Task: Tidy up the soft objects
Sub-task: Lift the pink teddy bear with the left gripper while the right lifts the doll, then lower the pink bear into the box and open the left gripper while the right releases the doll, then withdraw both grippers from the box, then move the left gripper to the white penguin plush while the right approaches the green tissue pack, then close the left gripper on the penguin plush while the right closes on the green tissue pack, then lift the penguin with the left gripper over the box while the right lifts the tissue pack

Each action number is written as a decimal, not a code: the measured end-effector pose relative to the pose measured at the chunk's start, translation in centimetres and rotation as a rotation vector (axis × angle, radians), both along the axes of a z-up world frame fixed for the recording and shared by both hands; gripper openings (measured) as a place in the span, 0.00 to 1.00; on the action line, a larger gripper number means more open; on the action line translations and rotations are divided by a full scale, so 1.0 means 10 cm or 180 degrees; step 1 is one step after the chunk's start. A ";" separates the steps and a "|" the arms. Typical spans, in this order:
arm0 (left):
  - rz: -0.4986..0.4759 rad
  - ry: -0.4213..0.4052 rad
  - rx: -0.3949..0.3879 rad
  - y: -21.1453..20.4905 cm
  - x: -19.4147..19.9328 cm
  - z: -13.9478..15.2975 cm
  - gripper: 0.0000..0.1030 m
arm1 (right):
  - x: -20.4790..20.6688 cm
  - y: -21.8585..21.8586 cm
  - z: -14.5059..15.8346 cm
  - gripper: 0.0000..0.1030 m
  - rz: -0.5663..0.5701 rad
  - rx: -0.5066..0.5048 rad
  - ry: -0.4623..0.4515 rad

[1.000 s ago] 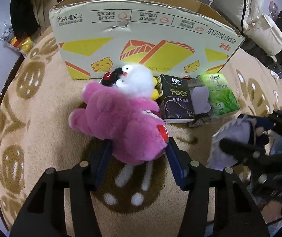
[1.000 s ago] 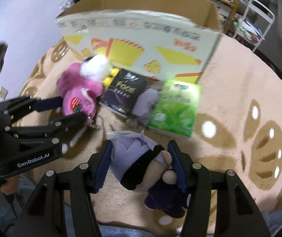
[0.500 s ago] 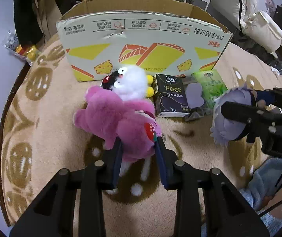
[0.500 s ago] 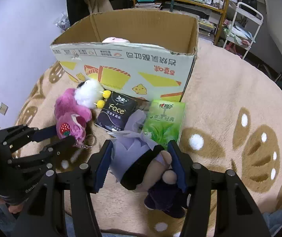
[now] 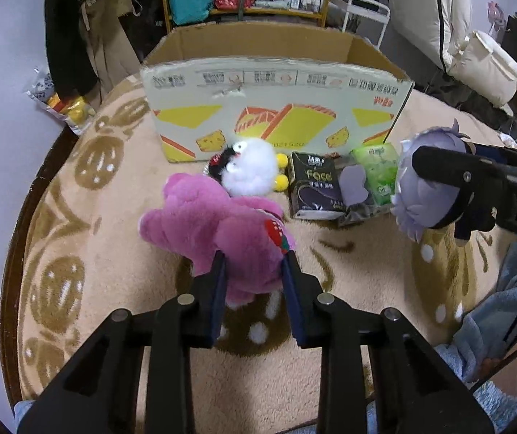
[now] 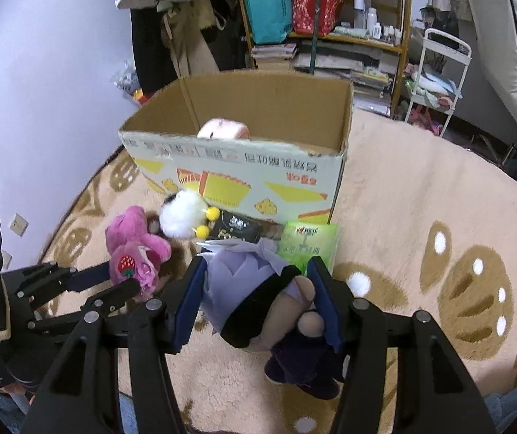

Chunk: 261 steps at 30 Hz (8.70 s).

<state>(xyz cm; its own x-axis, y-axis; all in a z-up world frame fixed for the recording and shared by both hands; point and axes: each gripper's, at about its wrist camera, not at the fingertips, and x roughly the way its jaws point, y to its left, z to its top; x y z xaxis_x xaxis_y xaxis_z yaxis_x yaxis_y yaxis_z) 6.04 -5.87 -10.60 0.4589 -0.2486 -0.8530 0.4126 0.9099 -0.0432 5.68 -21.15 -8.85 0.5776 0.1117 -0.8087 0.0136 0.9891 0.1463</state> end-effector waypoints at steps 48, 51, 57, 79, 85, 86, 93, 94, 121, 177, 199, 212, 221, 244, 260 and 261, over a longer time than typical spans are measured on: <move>-0.0012 -0.1507 -0.0325 -0.14 0.72 1.20 0.29 | 0.56 -0.21 0.73 0.60 -0.0204 0.0113 -0.1587; -0.0001 -0.1420 -0.0336 -0.14 0.79 1.10 0.29 | 0.61 -0.24 0.69 0.60 -0.0206 0.0163 -0.1563; -0.0037 -0.1288 -0.0295 -0.20 0.88 0.91 0.30 | 0.71 -0.25 0.58 0.61 -0.0220 0.0162 -0.1473; 0.0150 -0.1109 -0.0014 -0.10 0.93 0.71 0.44 | 0.74 -0.29 0.45 0.87 -0.0414 0.0082 -0.1300; 0.0182 -0.1267 0.0048 -0.09 0.79 0.82 0.55 | 0.63 -0.30 0.52 1.00 -0.0452 0.0138 -0.1337; 0.0190 -0.1266 0.0030 -0.08 0.77 0.83 0.56 | 0.59 -0.29 0.53 1.00 -0.0454 0.0131 -0.1364; 0.0270 -0.1240 -0.0117 0.08 0.68 0.96 0.68 | 0.43 -0.24 0.57 1.00 -0.0433 0.0053 -0.1317; 0.0287 -0.1228 -0.0137 0.11 0.66 0.98 0.72 | 0.41 -0.24 0.57 1.00 -0.0440 0.0058 -0.1305; 0.0270 -0.0917 0.0161 0.19 0.25 0.76 0.95 | 0.09 -0.37 0.33 1.00 -0.0727 0.0169 -0.0569; 0.0040 -0.0274 0.0327 -0.43 1.02 -0.58 0.95 | 0.70 -0.34 -0.78 0.88 -0.0703 -0.0051 0.0746; -0.0200 -0.0014 -0.0077 -0.48 0.96 -0.62 0.32 | 0.79 -0.31 -0.92 0.58 -0.0567 0.0103 0.0862; -0.0244 -0.0066 -0.0317 -0.28 0.70 -0.46 0.19 | 0.60 -0.35 -0.75 0.58 -0.0606 0.0013 0.0735; -0.0259 -0.0149 -0.0402 -0.27 0.64 -0.35 0.16 | 0.57 -0.37 -0.71 0.57 -0.0638 0.0018 0.0688; -0.0143 -0.0755 -0.0529 -0.02 0.20 0.33 0.16 | 0.11 -0.33 0.06 0.56 -0.0612 0.0261 -0.0317; -0.0052 -0.1339 -0.0722 0.14 0.09 1.06 0.16 | -0.01 -0.24 0.65 0.56 -0.0424 0.0236 -0.1034; -0.0041 -0.1353 -0.0732 0.14 0.10 1.08 0.16 | -0.01 -0.24 0.66 0.56 -0.0420 0.0233 -0.1048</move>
<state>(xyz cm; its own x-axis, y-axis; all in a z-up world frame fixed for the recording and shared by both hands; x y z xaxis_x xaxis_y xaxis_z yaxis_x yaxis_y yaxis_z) 7.09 -4.47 0.17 0.7506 -0.4167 -0.5127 0.4486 0.8912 -0.0676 5.63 -23.58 -2.24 0.8190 0.0696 -0.5696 0.0808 0.9687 0.2345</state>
